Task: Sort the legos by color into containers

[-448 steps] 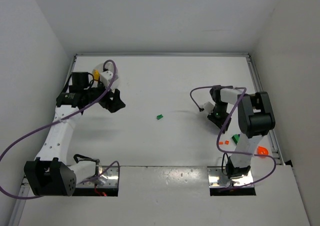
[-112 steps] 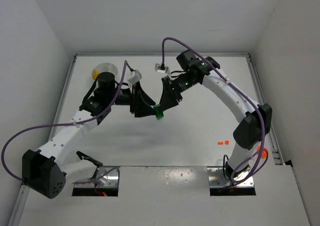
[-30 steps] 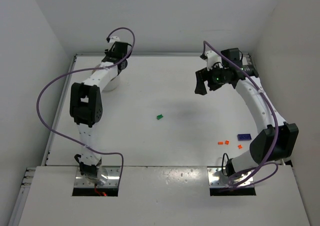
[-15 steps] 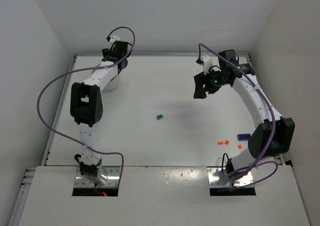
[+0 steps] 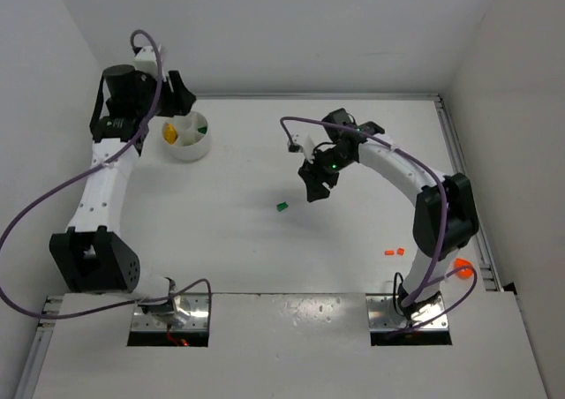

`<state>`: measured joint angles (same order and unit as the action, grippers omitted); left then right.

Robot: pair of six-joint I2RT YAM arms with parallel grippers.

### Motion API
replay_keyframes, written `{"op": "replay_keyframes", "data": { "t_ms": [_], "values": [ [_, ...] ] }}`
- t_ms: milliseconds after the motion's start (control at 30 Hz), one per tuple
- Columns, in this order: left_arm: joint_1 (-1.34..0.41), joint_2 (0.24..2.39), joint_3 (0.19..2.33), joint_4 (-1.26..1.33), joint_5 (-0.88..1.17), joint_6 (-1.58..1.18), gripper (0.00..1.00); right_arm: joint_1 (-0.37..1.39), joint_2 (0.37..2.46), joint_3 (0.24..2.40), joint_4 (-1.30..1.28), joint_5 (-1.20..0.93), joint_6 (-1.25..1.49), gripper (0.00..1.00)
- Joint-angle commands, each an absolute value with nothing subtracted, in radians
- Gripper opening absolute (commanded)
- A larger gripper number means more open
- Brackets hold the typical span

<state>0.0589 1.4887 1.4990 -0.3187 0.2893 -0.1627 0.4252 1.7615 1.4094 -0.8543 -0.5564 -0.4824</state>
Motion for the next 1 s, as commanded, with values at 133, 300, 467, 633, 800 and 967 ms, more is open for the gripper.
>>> {"op": "replay_keyframes", "data": {
  "t_ms": [133, 300, 467, 633, 800, 967],
  "values": [
    [-0.181, 1.347, 1.201, -0.341, 0.496, -0.081, 0.6, 0.399, 1.75, 1.35, -0.614, -0.425, -0.218, 0.59],
    [-0.386, 1.351, 1.069, -0.341, 0.463, -0.013, 0.6, 0.304, 1.612, 1.18, -0.514, -0.282, -0.043, 0.6],
    [-0.497, 1.463, 1.055, -0.36, 0.421, 0.037, 0.59, 0.134, 1.576, 1.16, -0.584, -0.271, -0.025, 0.61],
    [-0.569, 1.583, 1.107, -0.341, 0.327, -0.008, 0.59, 0.026, 1.528, 1.163, -0.655, -0.259, -0.025, 0.61],
    [-0.637, 1.674, 1.131, -0.331, 0.186, -0.072, 0.58, -0.014, 1.496, 1.163, -0.678, -0.268, -0.012, 0.61],
    [-0.672, 1.724, 1.15, -0.322, 0.083, -0.1, 0.58, -0.034, 1.486, 1.143, -0.658, -0.318, 0.012, 0.63]
  ]
}}
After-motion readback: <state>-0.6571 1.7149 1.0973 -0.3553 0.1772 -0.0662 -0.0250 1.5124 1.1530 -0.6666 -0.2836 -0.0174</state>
